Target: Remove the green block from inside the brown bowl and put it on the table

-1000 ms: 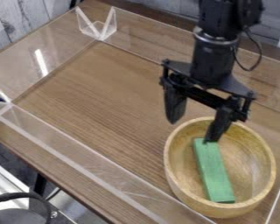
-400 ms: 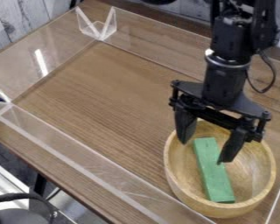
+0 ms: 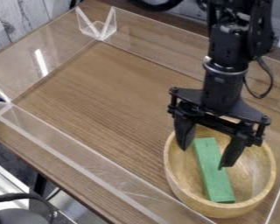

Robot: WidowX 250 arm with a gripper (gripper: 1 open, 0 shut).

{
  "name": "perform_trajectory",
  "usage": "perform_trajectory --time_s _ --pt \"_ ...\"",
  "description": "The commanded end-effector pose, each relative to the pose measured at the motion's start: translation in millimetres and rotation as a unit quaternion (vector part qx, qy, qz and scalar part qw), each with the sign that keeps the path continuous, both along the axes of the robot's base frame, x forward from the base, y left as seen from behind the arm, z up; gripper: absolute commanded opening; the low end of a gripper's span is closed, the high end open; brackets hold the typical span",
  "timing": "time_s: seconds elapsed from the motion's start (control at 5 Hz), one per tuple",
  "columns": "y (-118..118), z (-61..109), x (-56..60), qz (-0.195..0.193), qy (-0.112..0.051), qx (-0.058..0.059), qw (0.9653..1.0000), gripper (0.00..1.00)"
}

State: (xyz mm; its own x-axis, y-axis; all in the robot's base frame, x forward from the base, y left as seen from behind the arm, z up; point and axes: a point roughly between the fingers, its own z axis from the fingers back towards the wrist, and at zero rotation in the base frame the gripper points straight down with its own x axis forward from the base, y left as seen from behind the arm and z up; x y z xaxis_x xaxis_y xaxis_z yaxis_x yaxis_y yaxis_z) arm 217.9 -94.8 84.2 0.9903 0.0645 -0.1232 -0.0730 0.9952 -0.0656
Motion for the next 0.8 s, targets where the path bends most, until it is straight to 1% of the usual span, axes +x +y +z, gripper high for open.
perform_trajectory --time_s 0.0,0.6 --pt "-2.3 4.5 4.5 0.007 -0.015 -0.007 0.9998 1.0" --pt "-3.6 -0.5 5.4 0.024 -0.015 -0.013 0.9995 1.0"
